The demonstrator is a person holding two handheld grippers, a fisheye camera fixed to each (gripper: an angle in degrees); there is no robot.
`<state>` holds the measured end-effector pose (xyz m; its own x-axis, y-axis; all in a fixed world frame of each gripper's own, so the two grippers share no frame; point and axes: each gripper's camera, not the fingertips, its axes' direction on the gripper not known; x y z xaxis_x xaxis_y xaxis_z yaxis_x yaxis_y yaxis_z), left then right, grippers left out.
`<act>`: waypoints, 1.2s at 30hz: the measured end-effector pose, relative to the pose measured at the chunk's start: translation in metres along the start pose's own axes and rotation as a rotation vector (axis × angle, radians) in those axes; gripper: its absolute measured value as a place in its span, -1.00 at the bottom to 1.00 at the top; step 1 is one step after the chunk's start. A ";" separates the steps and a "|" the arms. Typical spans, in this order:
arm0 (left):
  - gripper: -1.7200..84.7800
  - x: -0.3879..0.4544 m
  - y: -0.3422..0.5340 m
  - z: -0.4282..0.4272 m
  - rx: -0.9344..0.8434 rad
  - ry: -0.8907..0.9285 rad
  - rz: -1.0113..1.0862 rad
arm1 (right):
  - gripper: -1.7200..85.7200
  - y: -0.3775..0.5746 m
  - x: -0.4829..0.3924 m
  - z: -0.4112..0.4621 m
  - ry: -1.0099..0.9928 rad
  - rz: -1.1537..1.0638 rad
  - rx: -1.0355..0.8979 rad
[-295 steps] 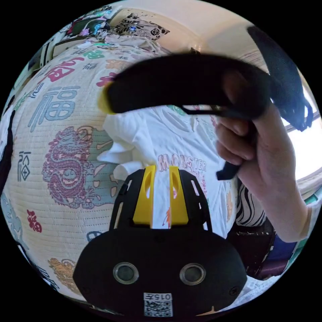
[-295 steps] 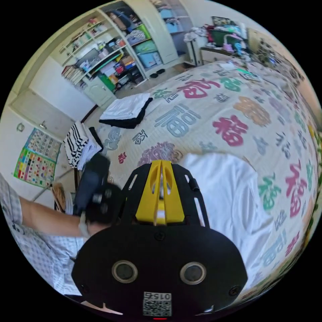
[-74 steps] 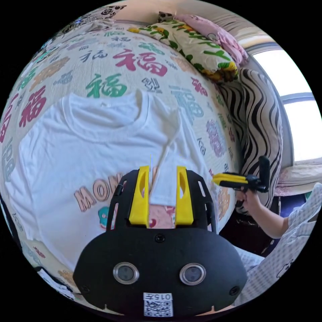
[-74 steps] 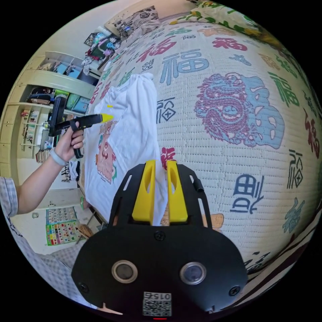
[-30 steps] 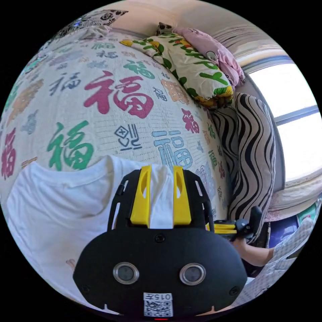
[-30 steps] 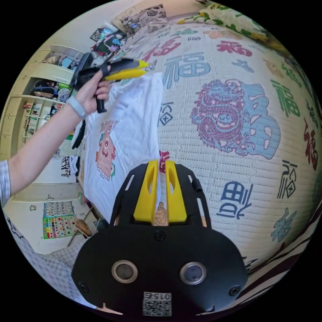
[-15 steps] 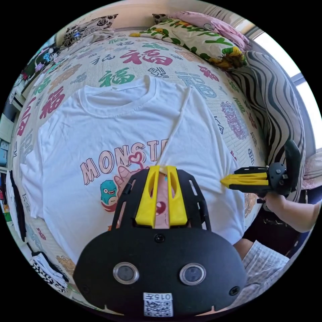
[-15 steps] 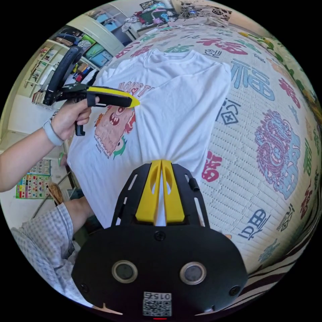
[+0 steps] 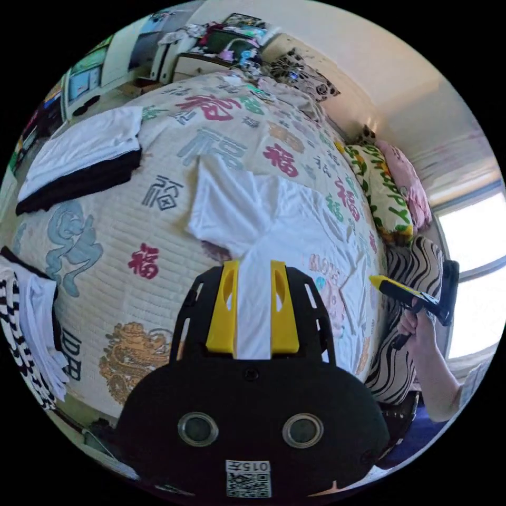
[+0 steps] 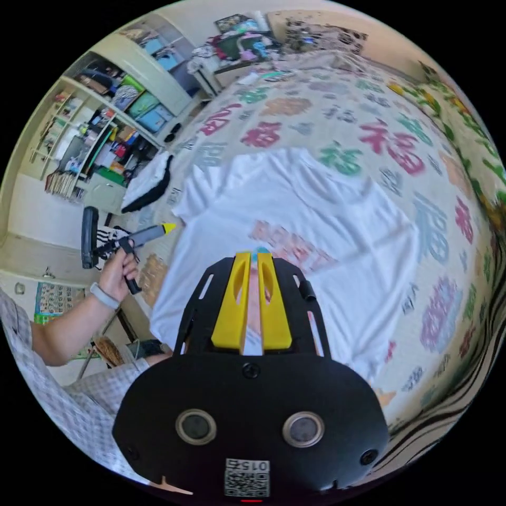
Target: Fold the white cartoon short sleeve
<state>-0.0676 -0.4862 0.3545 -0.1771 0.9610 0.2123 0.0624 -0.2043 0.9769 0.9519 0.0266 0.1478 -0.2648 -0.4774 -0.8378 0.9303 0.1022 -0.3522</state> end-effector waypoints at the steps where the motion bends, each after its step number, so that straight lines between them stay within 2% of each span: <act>1: -0.73 -0.029 -0.014 -0.011 0.010 0.014 -0.052 | -0.91 -0.037 -0.031 0.026 -0.015 -0.057 -0.007; 7: -0.72 -0.078 -0.070 -0.011 0.007 0.110 -0.147 | -0.85 -0.195 -0.155 0.164 0.021 -0.234 -0.121; 10: -0.88 -0.083 -0.083 -0.005 -0.019 0.147 -0.137 | -0.83 -0.243 -0.199 0.228 0.071 -0.291 -0.212; 13: -0.96 -0.091 -0.081 -0.020 -0.006 0.203 -0.141 | -0.82 -0.273 -0.225 0.285 0.147 -0.315 -0.286; 19: -0.98 -0.103 -0.072 -0.049 0.019 0.292 -0.154 | -0.83 -0.294 -0.256 0.377 0.220 -0.367 -0.446; 24: -0.97 -0.114 -0.075 -0.062 0.040 0.281 -0.225 | -0.96 -0.285 -0.279 0.410 0.298 -0.517 -0.500; 29: -0.90 -0.102 -0.088 -0.081 0.082 0.298 -0.209 | -0.98 -0.281 -0.263 0.382 0.150 -0.525 -0.423; 31: -0.76 -0.090 -0.099 -0.065 0.058 0.356 -0.243 | -0.98 -0.275 -0.242 0.361 0.091 -0.509 -0.374; 36: -0.91 -0.070 -0.116 -0.040 0.042 0.329 -0.300 | -0.98 -0.260 -0.202 0.345 0.041 -0.467 -0.336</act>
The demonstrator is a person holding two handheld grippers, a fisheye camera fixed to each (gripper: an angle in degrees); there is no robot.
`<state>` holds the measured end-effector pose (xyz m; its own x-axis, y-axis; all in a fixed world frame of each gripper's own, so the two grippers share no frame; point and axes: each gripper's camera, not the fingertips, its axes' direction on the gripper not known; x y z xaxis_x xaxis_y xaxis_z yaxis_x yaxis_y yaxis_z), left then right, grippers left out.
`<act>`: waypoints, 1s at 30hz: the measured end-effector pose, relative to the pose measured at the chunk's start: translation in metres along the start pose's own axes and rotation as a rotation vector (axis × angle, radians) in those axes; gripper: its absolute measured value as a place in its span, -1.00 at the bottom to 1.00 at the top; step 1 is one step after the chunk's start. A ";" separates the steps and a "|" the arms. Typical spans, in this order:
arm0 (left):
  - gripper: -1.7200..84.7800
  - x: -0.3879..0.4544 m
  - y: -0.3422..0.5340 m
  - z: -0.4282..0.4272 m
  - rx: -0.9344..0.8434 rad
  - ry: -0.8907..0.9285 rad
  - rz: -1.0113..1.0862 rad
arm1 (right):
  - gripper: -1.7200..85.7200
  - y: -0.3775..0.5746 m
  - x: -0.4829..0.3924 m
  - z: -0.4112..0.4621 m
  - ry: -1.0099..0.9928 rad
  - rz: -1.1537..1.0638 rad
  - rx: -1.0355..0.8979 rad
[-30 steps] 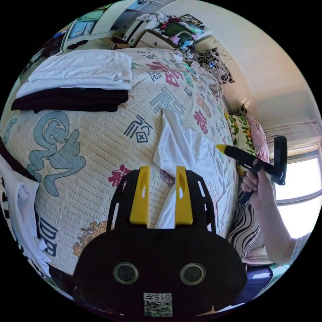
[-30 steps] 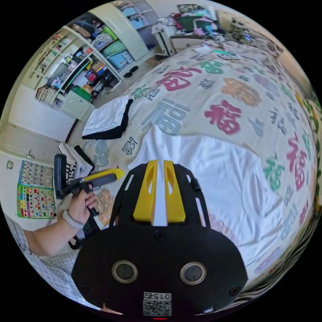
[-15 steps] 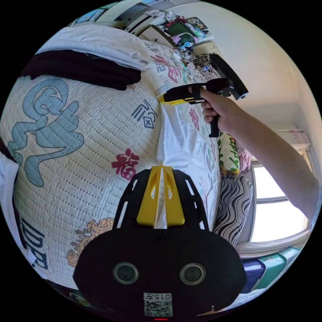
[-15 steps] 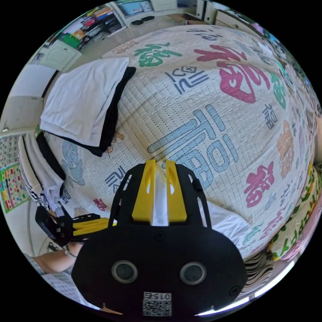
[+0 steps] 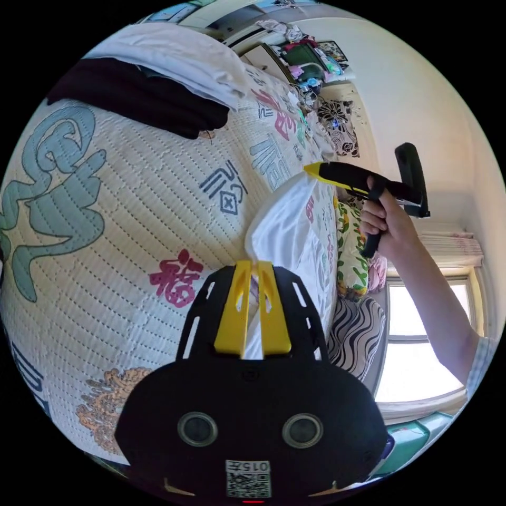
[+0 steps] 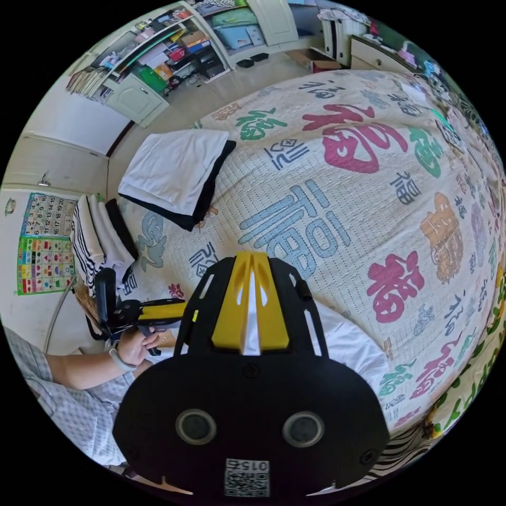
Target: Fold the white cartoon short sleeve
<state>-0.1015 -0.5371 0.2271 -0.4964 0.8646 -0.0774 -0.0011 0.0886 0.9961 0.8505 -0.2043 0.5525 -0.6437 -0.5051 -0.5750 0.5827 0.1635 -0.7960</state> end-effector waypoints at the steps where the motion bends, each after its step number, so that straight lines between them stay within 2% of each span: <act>1: -0.93 0.009 0.002 -0.001 0.011 -0.010 0.015 | -0.98 0.010 0.007 -0.003 -0.008 0.005 0.016; 5: -0.95 0.066 0.025 -0.023 0.067 -0.024 0.213 | -0.98 0.060 0.031 -0.028 -0.037 -0.003 0.109; 7: -0.95 0.115 0.052 -0.027 0.072 -0.038 0.372 | -0.98 0.120 0.053 -0.054 -0.090 0.001 0.206; 11: -0.95 0.174 0.100 0.003 0.006 -0.044 0.551 | -0.98 0.232 0.095 -0.077 -0.121 0.068 0.308; 13: -0.93 0.196 0.131 0.046 -0.072 -0.080 0.626 | -0.98 0.300 0.123 -0.066 -0.132 0.139 0.291; 17: -0.85 0.207 0.164 0.115 -0.227 -0.194 0.687 | -0.97 0.372 0.157 -0.024 -0.171 0.229 0.194; 19: -0.78 0.211 0.168 0.131 -0.267 -0.244 0.707 | -0.92 0.399 0.173 0.007 -0.137 0.263 0.034; 21: -0.77 0.214 0.163 0.127 -0.240 -0.249 0.727 | -0.86 0.407 0.186 0.008 -0.098 0.288 -0.009; 23: -0.77 0.213 0.151 0.127 -0.200 -0.249 0.709 | -0.84 0.404 0.195 -0.001 -0.103 0.279 0.044; 28: -0.78 0.173 0.114 0.170 -0.173 -0.303 0.496 | -0.80 0.324 0.218 0.000 -0.171 0.295 0.232; 30: -0.78 0.161 0.112 0.189 -0.189 -0.304 0.466 | -0.80 0.291 0.229 0.011 -0.215 0.310 0.252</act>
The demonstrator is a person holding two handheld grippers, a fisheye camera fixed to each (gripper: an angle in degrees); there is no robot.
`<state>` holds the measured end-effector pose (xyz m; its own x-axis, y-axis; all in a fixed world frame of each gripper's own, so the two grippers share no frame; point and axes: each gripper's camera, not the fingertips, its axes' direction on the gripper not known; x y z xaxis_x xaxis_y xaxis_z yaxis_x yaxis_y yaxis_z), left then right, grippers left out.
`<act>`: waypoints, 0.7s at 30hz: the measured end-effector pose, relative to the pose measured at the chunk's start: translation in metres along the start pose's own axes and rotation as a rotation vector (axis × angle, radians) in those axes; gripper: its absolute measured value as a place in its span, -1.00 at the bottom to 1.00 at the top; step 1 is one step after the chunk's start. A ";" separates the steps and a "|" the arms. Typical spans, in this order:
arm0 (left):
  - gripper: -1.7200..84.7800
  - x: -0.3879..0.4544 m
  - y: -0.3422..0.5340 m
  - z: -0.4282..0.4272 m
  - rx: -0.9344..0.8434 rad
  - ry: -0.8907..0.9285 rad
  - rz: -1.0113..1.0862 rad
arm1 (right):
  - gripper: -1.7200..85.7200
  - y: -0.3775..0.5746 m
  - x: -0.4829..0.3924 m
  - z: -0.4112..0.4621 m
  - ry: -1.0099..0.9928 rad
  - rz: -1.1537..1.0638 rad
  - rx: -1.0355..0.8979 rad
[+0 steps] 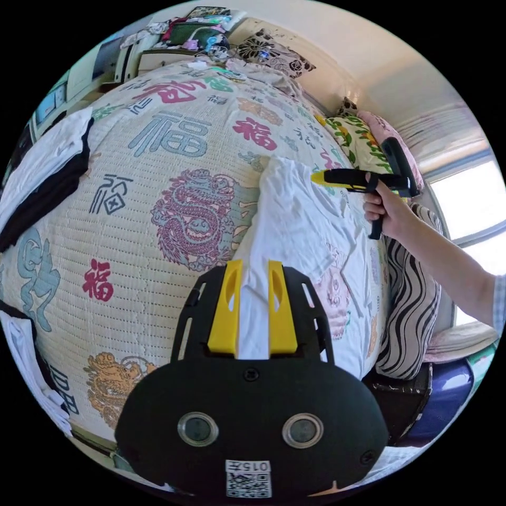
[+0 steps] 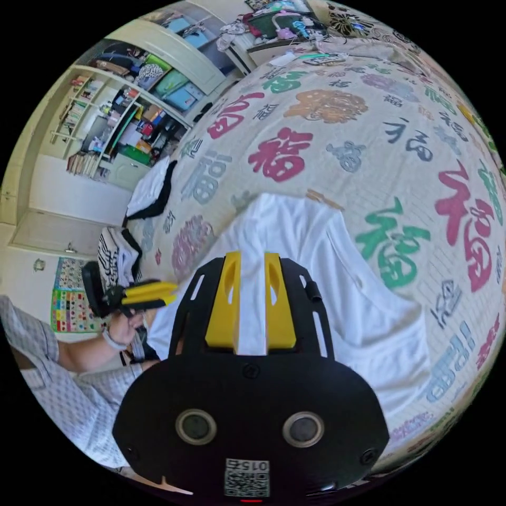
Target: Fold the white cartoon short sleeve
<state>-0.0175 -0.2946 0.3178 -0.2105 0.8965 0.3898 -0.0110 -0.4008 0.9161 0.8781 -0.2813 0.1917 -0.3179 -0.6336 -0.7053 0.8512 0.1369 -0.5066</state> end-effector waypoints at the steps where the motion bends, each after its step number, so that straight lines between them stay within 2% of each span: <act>1: -0.79 -0.001 0.001 0.013 -0.014 -0.007 -0.003 | -0.81 -0.019 0.002 0.012 -0.010 0.009 -0.001; 5: -0.82 0.002 0.007 0.039 -0.016 -0.075 0.023 | -0.95 -0.056 0.003 0.039 0.042 -0.001 -0.048; 8: -0.84 -0.002 0.011 0.054 -0.015 -0.091 0.033 | -0.97 -0.067 0.003 0.041 0.213 -0.007 -0.045; 11: -0.81 -0.004 0.013 0.058 -0.019 -0.099 0.029 | -0.95 -0.069 0.015 0.023 0.095 0.046 0.002; 13: -0.79 0.003 0.019 0.052 0.000 -0.113 0.057 | -0.91 -0.055 0.009 0.004 -0.015 0.007 -0.008; 15: -0.78 0.011 0.025 0.055 -0.016 -0.087 0.091 | -0.86 -0.034 -0.002 -0.007 -0.012 -0.038 -0.052; 21: -0.77 0.036 0.046 0.106 -0.130 -0.023 0.161 | -0.85 0.060 -0.031 -0.012 0.183 -0.092 -0.247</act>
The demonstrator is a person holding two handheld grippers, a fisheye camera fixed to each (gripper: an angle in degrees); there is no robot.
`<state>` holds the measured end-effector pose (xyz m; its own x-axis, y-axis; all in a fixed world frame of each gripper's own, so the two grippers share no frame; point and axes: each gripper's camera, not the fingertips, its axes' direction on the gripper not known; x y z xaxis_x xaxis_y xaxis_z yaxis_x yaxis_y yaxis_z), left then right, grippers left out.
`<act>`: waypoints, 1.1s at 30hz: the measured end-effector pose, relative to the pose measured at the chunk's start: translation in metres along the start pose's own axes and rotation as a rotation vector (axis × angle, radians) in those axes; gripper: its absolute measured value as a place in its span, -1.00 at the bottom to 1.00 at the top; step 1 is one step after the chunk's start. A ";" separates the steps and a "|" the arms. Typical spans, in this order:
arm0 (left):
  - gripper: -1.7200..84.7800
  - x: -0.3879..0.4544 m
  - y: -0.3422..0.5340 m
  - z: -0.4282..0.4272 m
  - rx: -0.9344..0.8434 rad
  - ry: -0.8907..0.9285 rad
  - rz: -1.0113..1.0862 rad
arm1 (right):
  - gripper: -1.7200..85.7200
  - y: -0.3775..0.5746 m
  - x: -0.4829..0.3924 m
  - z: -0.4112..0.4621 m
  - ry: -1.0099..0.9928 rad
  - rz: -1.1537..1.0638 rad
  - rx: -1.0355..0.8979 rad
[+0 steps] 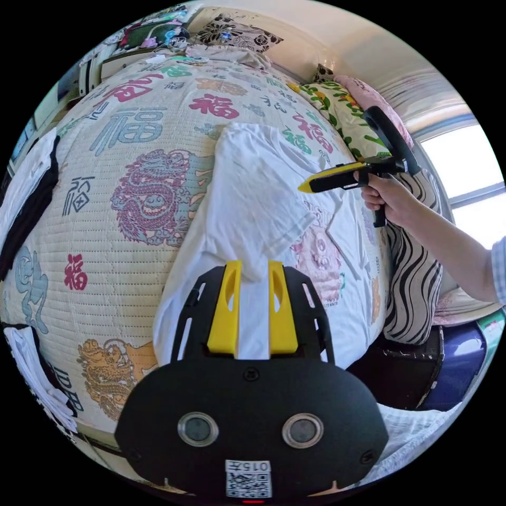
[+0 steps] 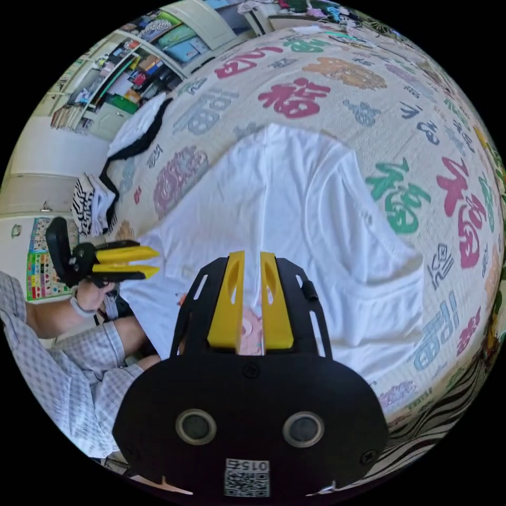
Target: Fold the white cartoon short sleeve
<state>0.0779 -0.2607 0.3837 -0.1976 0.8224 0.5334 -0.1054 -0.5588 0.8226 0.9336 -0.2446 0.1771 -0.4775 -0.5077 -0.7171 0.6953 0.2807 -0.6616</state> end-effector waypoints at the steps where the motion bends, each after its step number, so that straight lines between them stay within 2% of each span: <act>1: -0.77 0.001 0.002 0.013 -0.017 -0.003 -0.001 | -0.87 0.010 -0.004 0.005 -0.006 0.004 -0.032; 4: -0.80 -0.003 0.007 0.045 -0.056 -0.014 -0.016 | -0.96 0.019 -0.007 0.017 -0.006 0.027 -0.089; 7: -0.83 -0.003 0.010 0.057 -0.065 -0.052 0.006 | -0.98 0.021 -0.003 0.004 -0.019 0.047 -0.052; 15: -0.79 -0.001 -0.001 0.074 -0.181 -0.051 0.094 | -0.92 0.037 0.013 -0.053 0.024 0.058 0.048; 17: -0.78 0.004 -0.015 0.048 -0.089 -0.044 0.164 | -0.87 0.050 0.030 -0.088 0.067 0.086 0.133; 19: -0.77 0.008 -0.059 0.019 0.060 -0.059 0.305 | -0.83 0.064 0.066 -0.132 0.159 0.140 0.208; 23: -0.67 0.001 -0.174 0.038 0.055 -0.094 0.419 | -0.73 0.062 0.123 -0.177 0.189 0.186 0.266; 26: -0.64 0.002 -0.259 0.082 -0.006 -0.092 0.425 | -0.71 0.041 0.160 -0.194 0.177 0.233 0.228; 28: -0.65 0.020 -0.300 0.129 -0.120 -0.122 0.470 | -0.69 0.023 0.177 -0.197 0.179 0.252 0.166; 31: -0.69 0.042 -0.314 0.186 -0.298 -0.246 0.513 | -0.71 0.010 0.189 -0.193 0.182 0.260 0.055; 33: -0.72 0.053 -0.311 0.196 -0.311 -0.300 0.553 | -0.75 0.009 0.187 -0.201 0.201 0.246 0.071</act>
<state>0.2909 -0.0227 0.1945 -0.0294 0.3777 0.9255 -0.3496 -0.8713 0.3445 0.7427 -0.1729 -0.0072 -0.3817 -0.2591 -0.8872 0.8353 0.3143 -0.4512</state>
